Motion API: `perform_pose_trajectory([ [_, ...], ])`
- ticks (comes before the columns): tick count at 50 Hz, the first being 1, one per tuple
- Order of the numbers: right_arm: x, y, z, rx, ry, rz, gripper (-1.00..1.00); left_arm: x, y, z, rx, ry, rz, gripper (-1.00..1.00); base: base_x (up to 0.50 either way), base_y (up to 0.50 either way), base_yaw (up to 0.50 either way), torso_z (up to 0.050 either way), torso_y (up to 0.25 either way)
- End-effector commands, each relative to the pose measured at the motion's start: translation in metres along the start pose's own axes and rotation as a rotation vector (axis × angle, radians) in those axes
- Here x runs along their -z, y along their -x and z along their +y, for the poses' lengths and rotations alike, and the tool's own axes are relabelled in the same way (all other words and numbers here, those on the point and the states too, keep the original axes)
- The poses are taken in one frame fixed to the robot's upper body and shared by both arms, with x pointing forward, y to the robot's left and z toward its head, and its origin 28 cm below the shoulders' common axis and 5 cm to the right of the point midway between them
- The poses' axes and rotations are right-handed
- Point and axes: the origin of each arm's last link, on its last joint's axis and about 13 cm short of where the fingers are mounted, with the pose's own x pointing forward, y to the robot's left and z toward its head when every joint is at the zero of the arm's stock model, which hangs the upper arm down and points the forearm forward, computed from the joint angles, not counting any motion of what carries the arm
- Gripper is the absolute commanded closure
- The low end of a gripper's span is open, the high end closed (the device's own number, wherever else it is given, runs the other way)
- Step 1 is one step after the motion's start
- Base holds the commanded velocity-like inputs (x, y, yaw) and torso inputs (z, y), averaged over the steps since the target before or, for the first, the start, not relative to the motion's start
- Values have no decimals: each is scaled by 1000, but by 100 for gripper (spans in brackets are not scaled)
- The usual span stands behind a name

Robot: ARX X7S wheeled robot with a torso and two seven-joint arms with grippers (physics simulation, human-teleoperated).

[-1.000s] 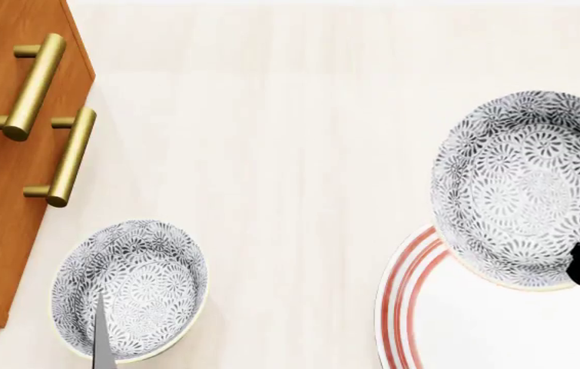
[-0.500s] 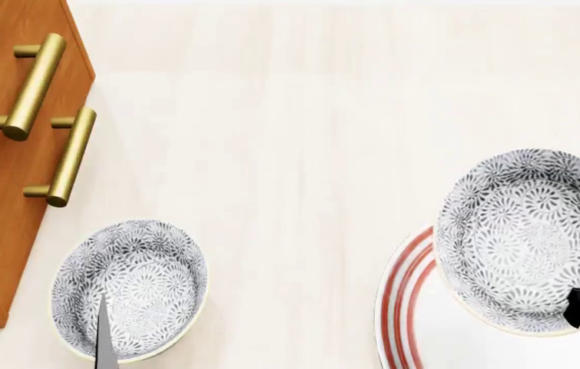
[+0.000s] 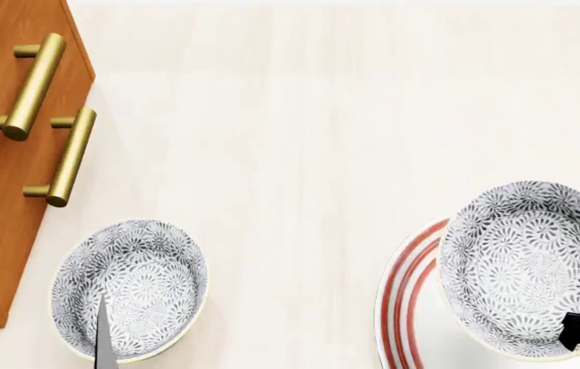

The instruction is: Pick up the bowl and put it in the front on the plate.

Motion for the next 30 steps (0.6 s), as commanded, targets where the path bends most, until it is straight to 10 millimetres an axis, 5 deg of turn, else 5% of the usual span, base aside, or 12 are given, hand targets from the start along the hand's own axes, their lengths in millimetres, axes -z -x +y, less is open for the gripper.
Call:
perform_pose_trajectory([
  [1, 3, 0, -2, -6, -17, -22, 100, -3, -2, 1, -6, 7, -28, -100, 0, 0, 0, 0, 0],
  [30, 13, 7, -3, -13, -14, 26, 100, -1, -2, 1, -4, 16, -12, -100, 0, 0, 0, 0, 0],
])
